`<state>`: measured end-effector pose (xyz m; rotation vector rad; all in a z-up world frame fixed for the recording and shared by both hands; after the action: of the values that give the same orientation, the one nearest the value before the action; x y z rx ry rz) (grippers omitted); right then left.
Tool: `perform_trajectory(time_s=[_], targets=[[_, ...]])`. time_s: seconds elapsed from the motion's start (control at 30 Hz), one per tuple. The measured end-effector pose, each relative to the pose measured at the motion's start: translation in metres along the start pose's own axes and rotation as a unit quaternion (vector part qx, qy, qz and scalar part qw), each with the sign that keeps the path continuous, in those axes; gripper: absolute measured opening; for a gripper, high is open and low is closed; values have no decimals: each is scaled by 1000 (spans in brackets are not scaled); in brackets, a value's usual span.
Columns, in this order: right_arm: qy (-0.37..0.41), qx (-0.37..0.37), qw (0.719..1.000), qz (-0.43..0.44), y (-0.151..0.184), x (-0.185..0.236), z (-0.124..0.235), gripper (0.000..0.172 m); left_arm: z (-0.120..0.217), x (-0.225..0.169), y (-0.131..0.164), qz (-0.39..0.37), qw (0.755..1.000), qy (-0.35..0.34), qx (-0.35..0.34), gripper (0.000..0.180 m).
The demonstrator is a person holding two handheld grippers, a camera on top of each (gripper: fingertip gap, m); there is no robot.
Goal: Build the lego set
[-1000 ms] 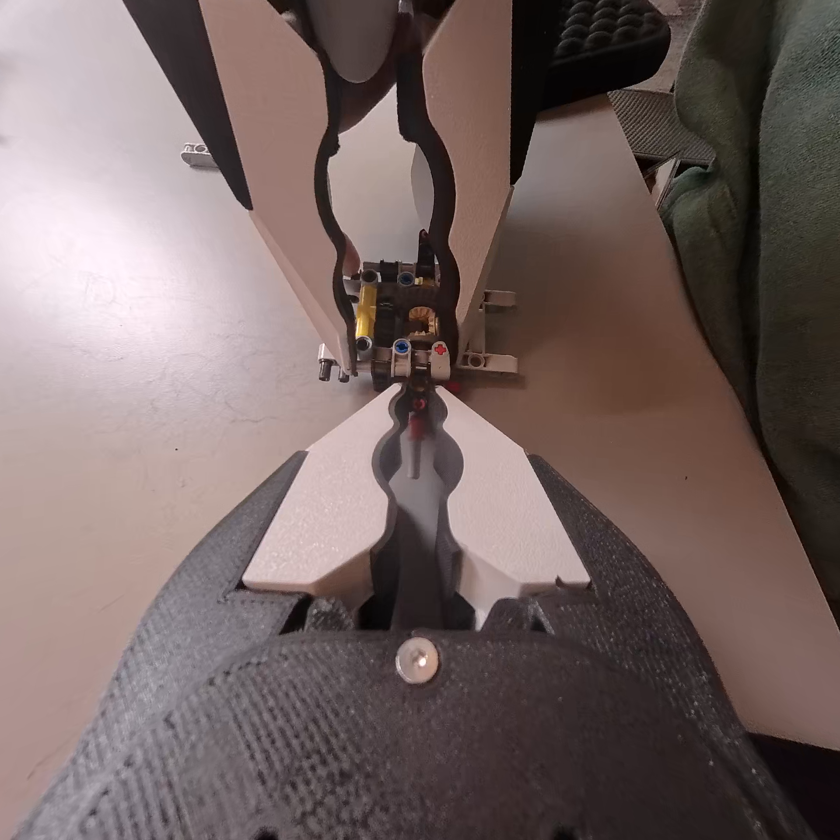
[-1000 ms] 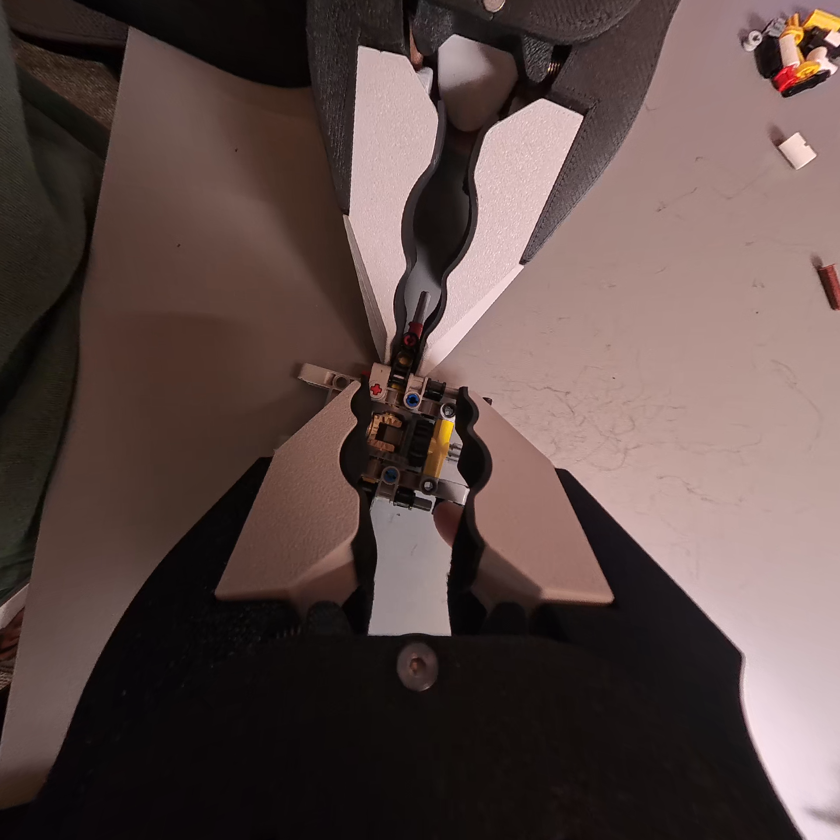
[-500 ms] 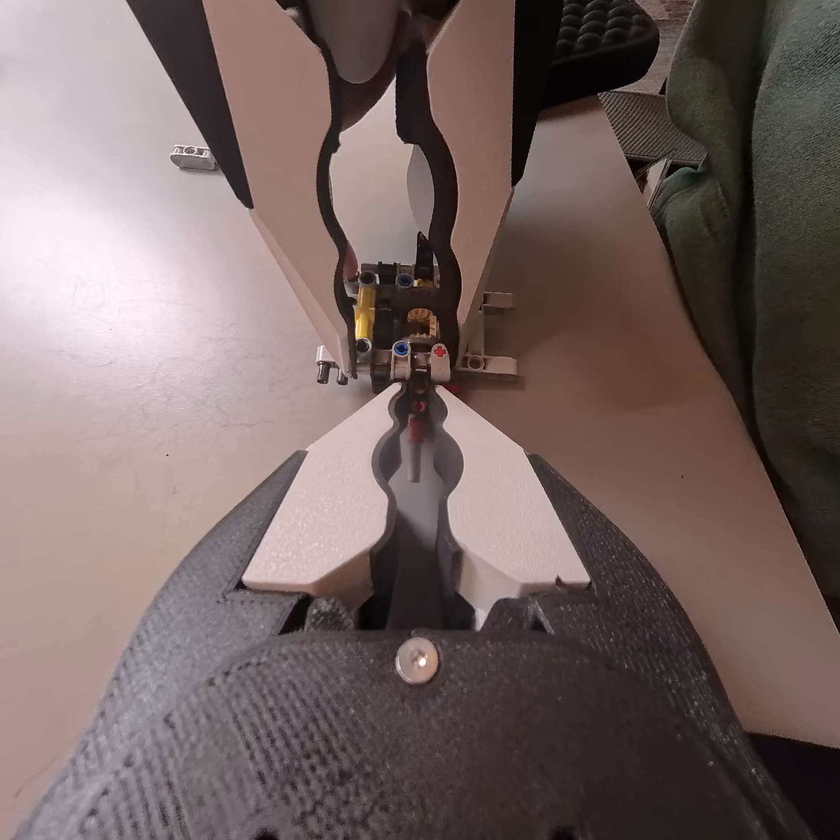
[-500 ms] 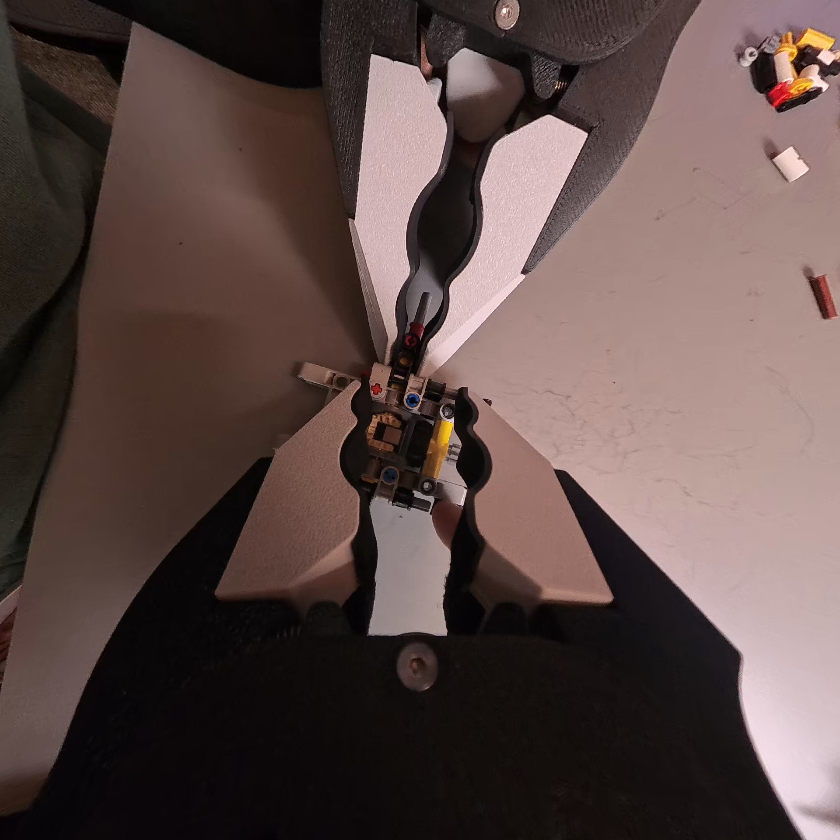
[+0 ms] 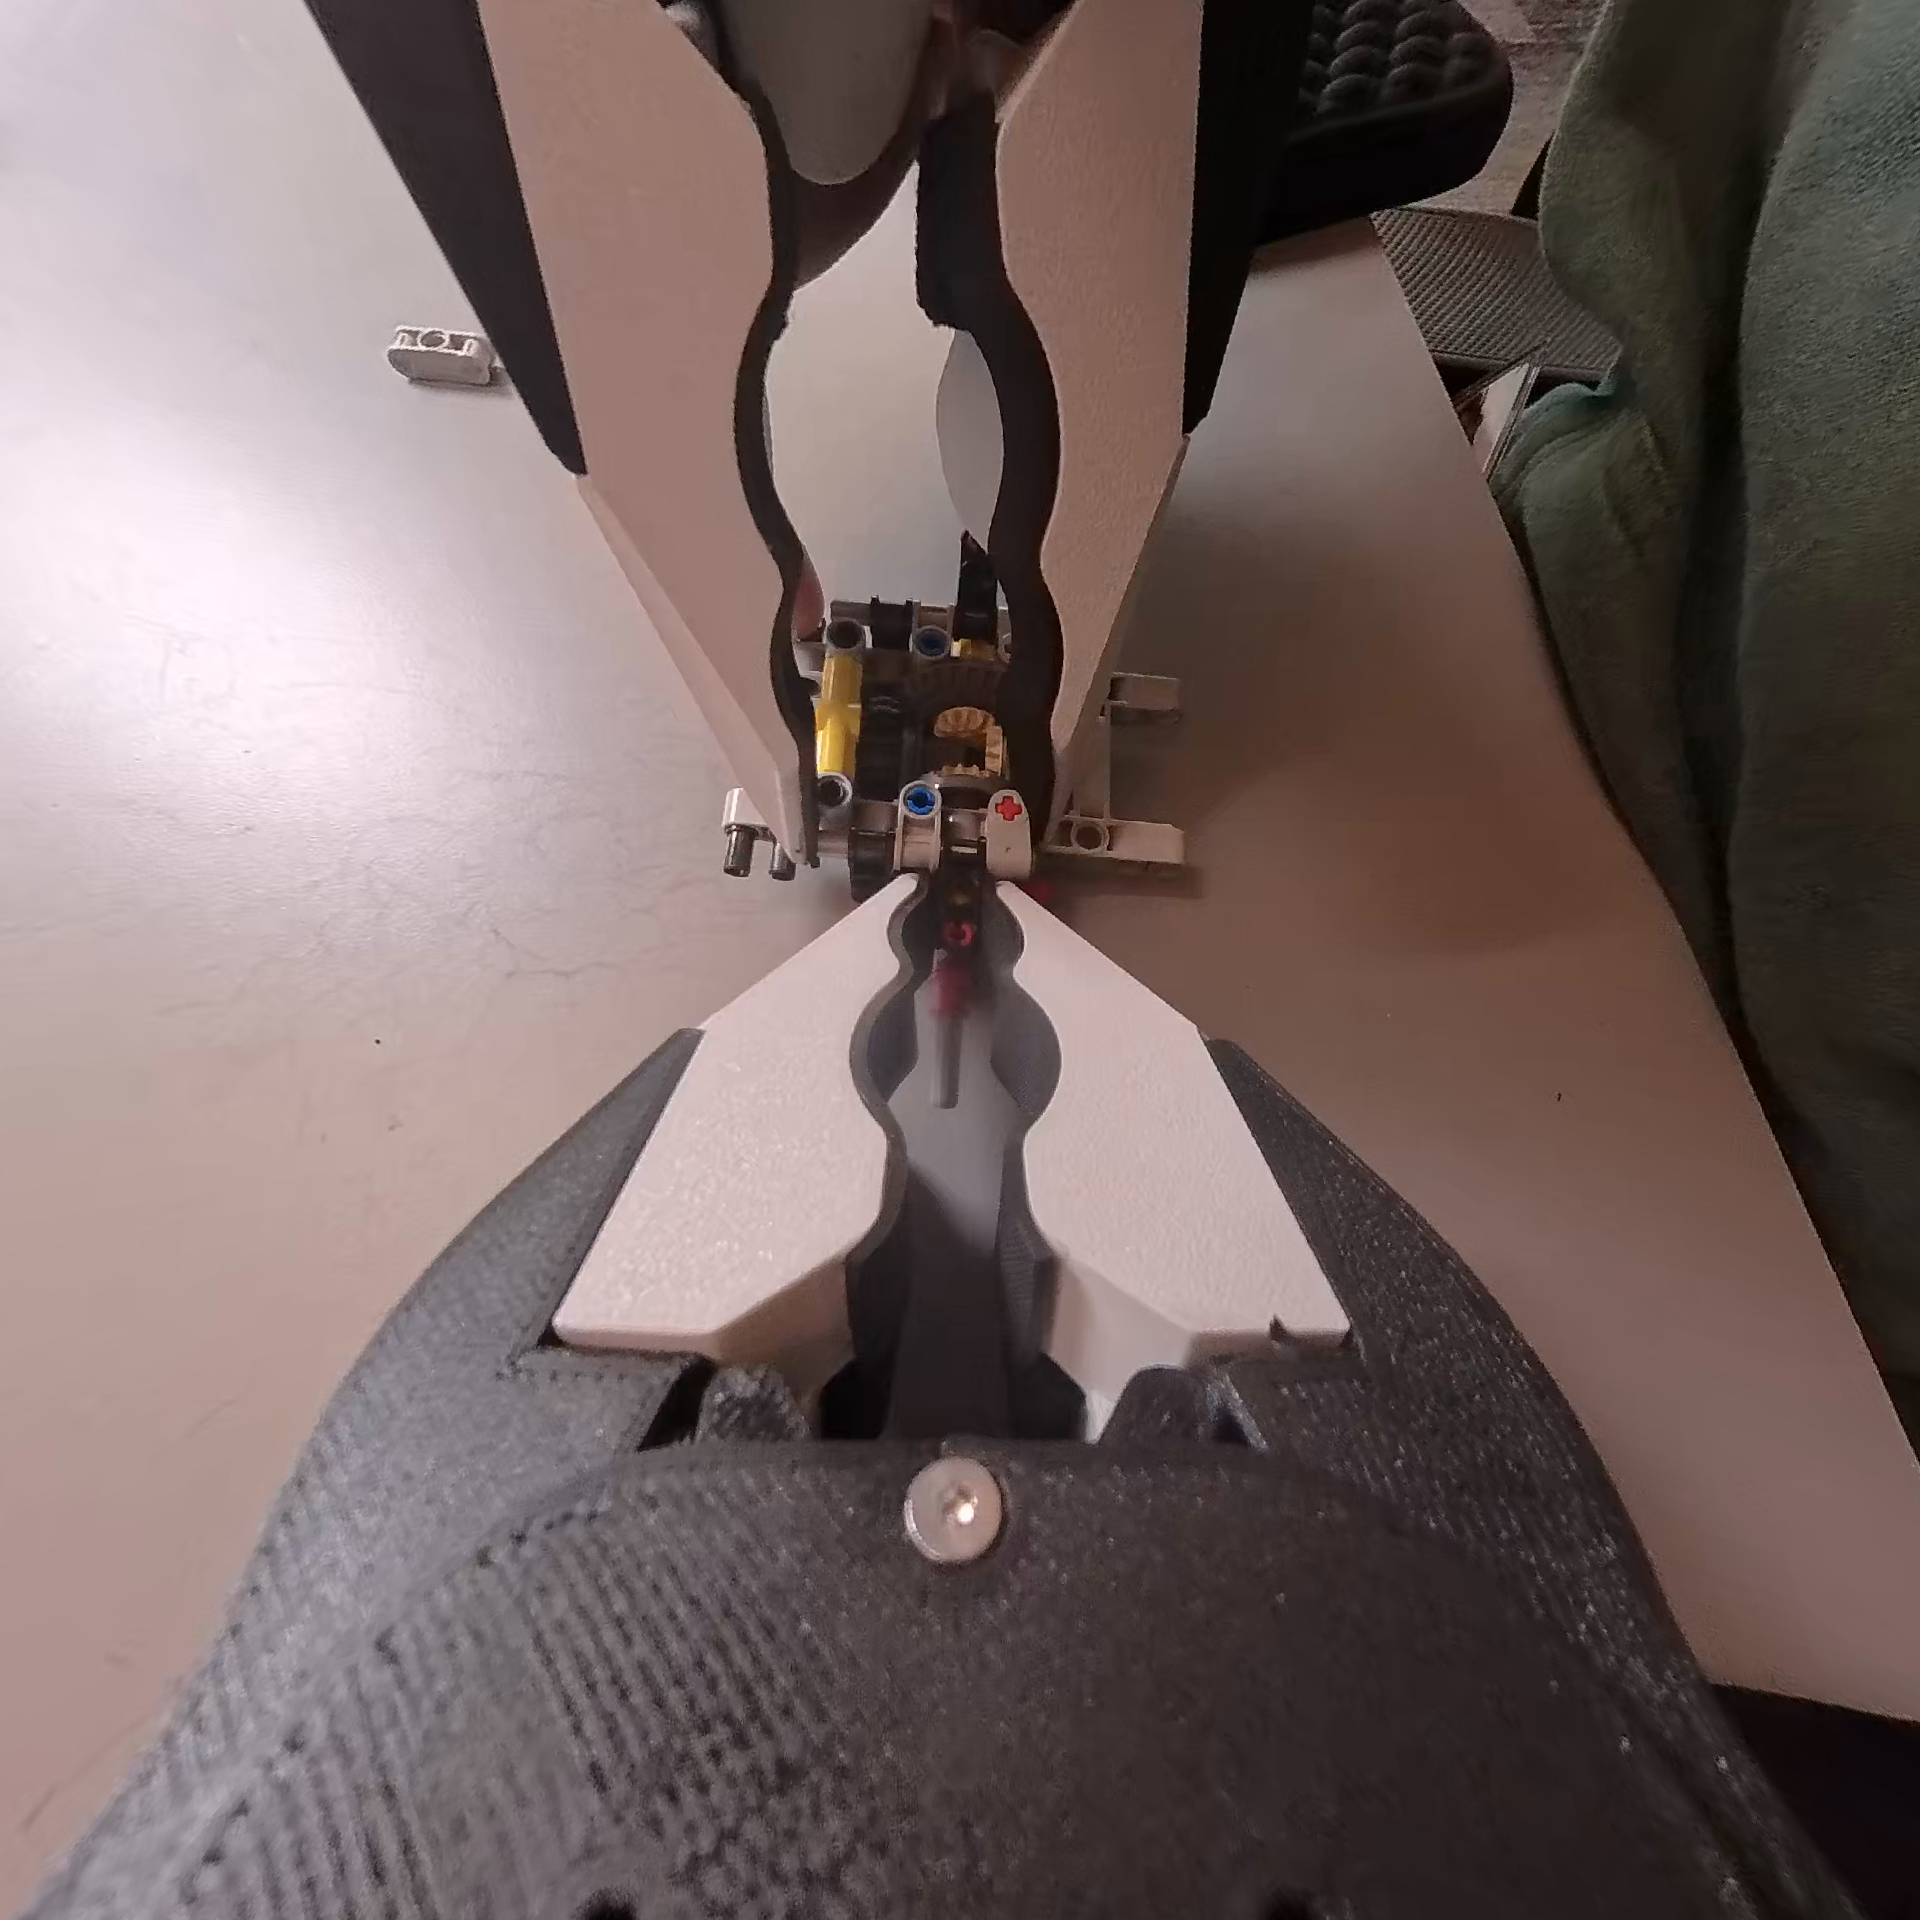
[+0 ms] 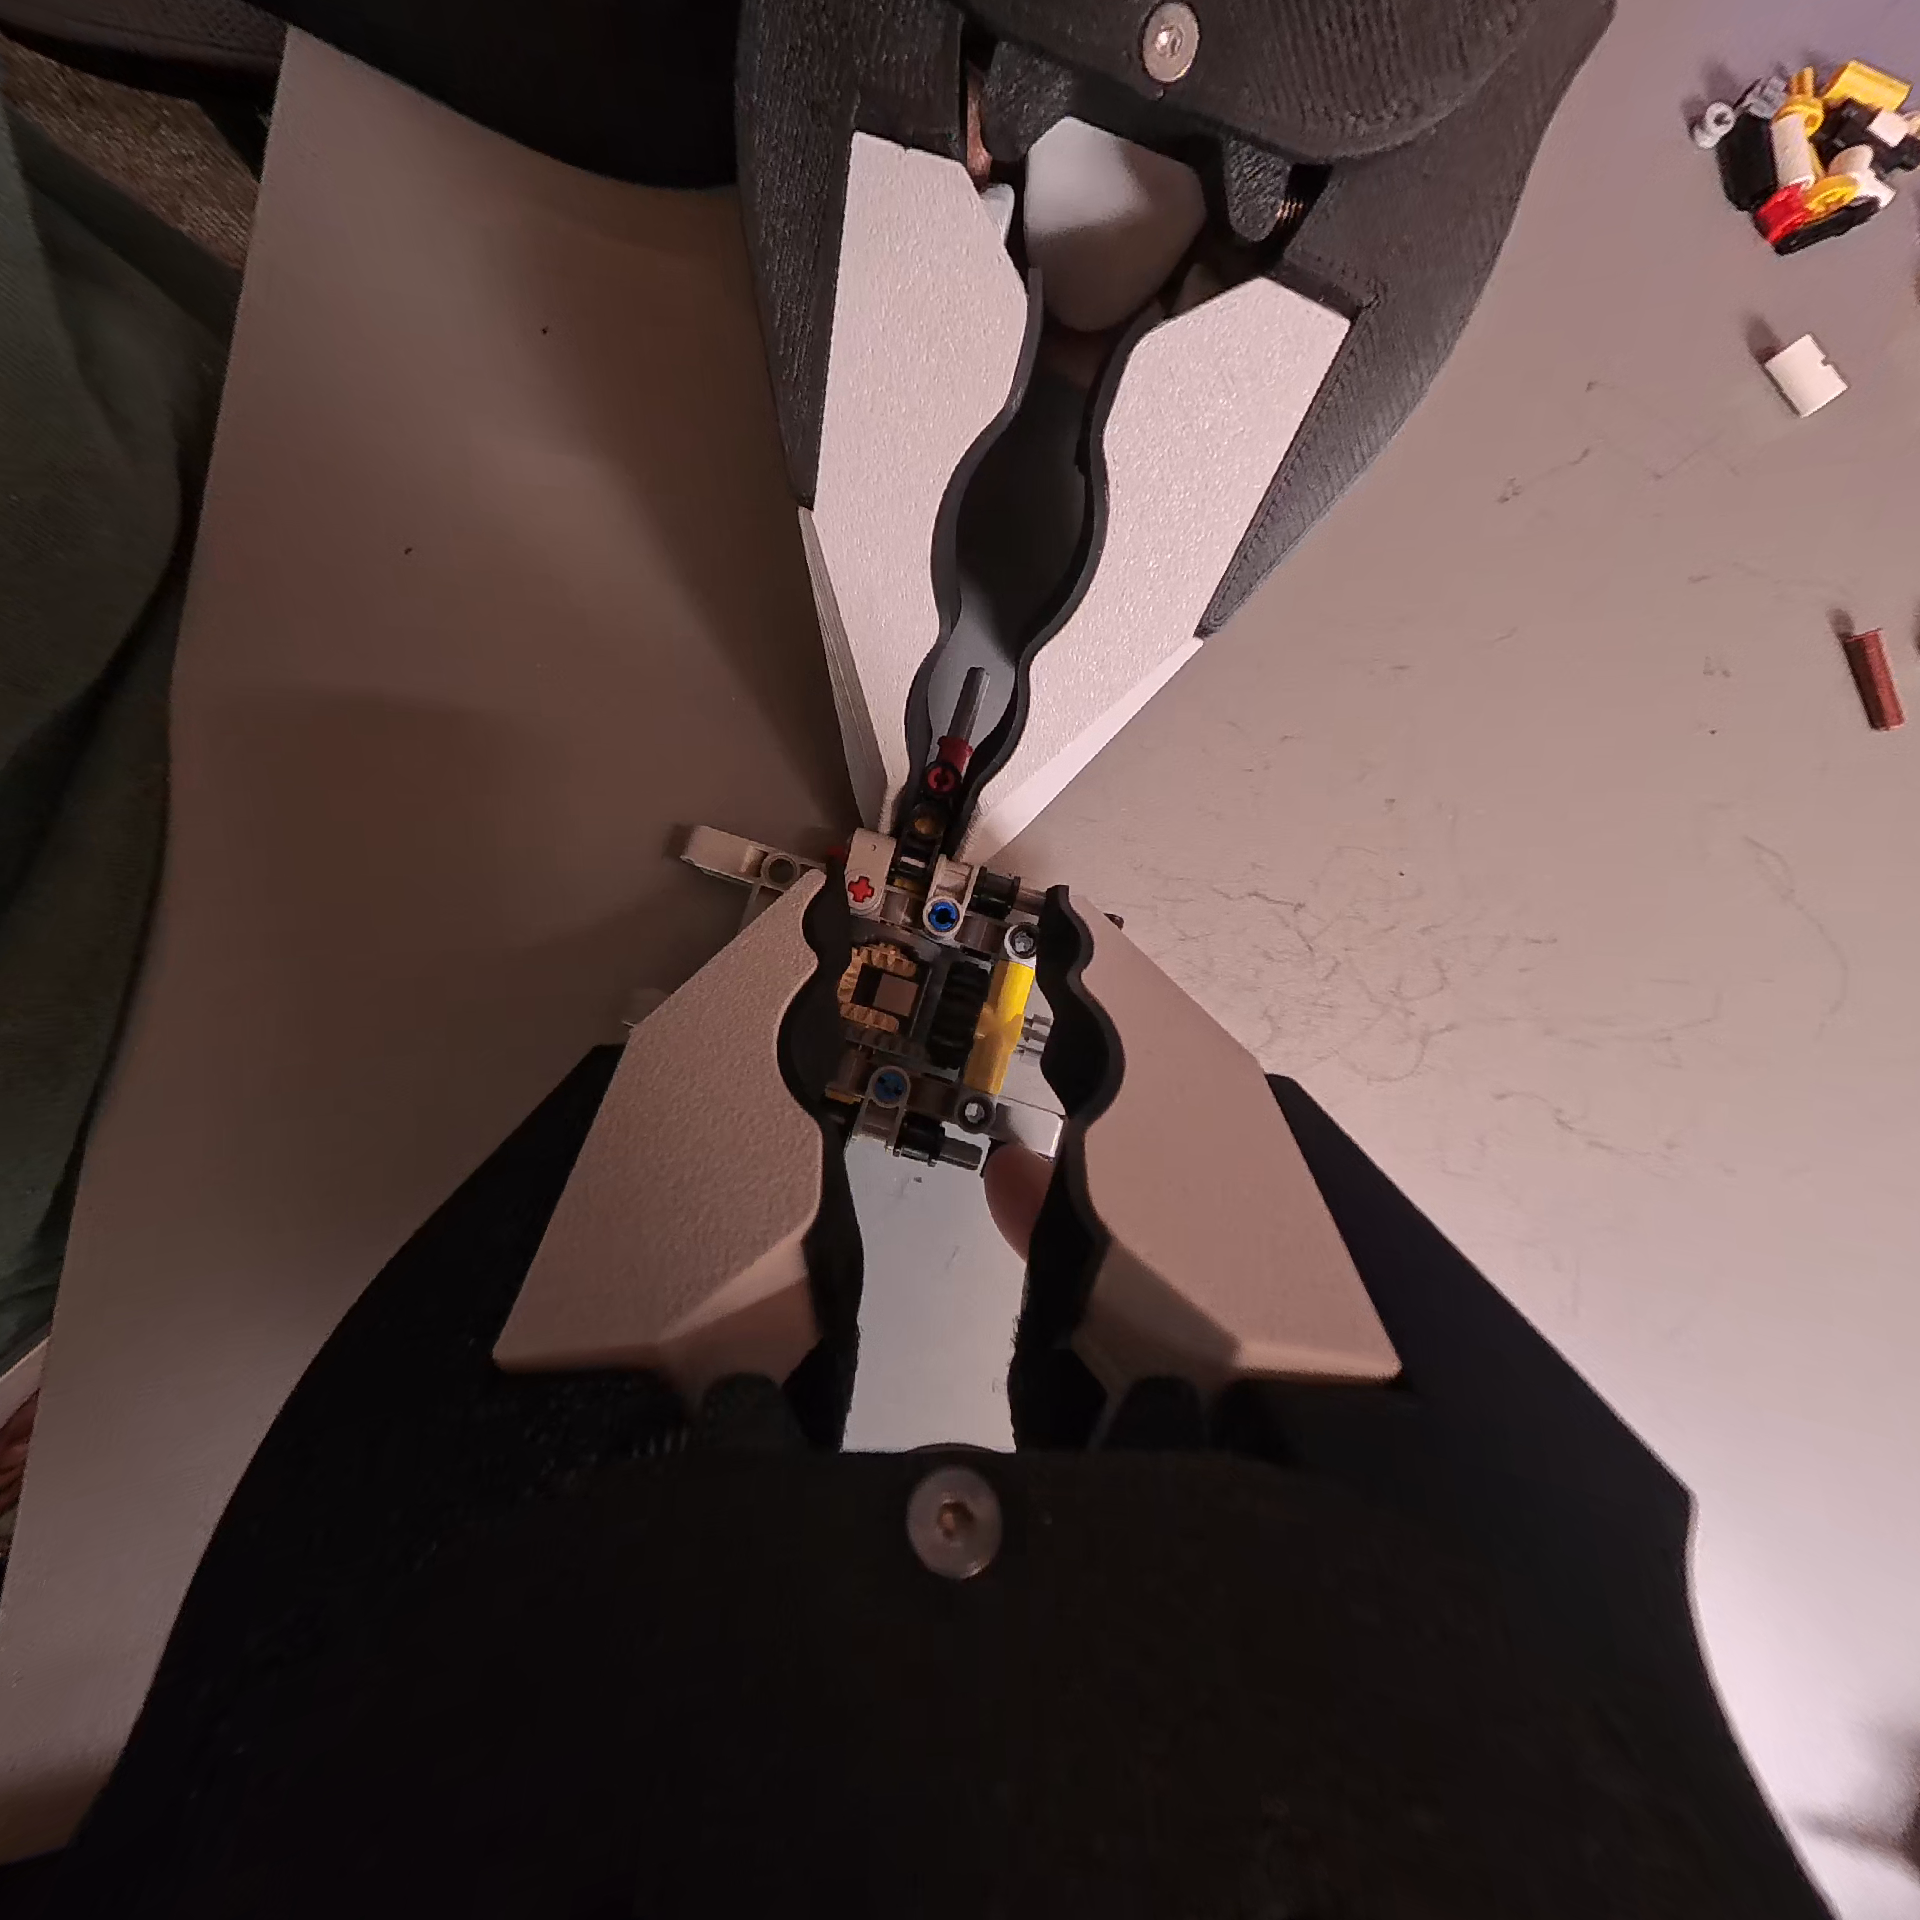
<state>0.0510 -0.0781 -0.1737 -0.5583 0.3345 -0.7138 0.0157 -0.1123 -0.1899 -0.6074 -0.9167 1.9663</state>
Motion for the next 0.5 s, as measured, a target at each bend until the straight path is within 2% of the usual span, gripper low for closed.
perform_trajectory(time_s=[0.5], targets=[[-3,23,1000,21,-2,1,0,33,-1,0,0,6,1000,5,1,7]])
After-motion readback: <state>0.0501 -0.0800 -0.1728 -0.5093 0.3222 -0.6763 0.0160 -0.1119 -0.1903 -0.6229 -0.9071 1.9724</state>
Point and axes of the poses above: each gripper's, where its closed fingertips meet, z back along the fingers, y out of its underside, x = y × z across the jaws, the point moved 4 cm from there along z, back along the fingers, and after that the axes turned 1 degree about y, right-handed, at the moved point
